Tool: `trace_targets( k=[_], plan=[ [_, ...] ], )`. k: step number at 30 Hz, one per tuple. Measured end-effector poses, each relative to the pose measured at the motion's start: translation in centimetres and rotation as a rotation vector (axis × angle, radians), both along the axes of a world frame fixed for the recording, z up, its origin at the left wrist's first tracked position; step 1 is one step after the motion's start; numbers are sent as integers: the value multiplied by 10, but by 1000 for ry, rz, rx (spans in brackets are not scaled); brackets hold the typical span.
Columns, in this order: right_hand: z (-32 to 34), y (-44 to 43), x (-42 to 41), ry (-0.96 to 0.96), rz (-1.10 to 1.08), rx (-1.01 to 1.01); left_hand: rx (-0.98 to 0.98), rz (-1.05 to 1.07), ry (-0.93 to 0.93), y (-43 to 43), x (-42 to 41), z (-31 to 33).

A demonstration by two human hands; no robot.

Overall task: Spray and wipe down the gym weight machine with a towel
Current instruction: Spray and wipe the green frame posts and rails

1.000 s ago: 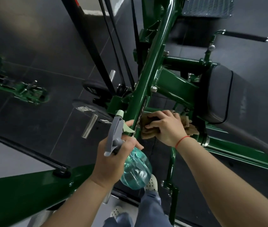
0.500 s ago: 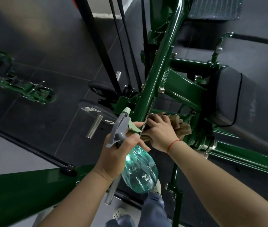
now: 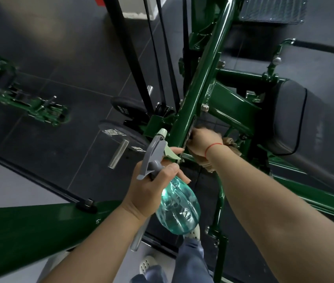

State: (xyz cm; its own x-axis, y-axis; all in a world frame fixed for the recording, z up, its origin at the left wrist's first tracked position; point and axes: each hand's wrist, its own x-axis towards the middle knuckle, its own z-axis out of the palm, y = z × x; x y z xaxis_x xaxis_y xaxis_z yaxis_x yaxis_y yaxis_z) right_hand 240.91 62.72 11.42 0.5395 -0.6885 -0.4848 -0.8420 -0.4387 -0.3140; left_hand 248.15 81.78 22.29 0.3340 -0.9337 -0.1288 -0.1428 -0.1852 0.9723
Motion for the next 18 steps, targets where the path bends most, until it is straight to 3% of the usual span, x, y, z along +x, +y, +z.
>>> trace_targets(
  k=[3,7,11,15,18],
  plan=[
    [0,-10,0,21,-87,79,-27,3,-20,1,2,-3],
    [1,-22,-39,197,-198,93,-26,10,7,2,2,-5],
    [0,-16,-59,278,-236,-25,-25,7,7,1,3,-8],
    [-15,42,-60,91,-278,-404,13,1,-31,3,3,-6],
    [-35,83,-67,-96,-281,-516,17,-4,-22,3,1,0]
  ],
)
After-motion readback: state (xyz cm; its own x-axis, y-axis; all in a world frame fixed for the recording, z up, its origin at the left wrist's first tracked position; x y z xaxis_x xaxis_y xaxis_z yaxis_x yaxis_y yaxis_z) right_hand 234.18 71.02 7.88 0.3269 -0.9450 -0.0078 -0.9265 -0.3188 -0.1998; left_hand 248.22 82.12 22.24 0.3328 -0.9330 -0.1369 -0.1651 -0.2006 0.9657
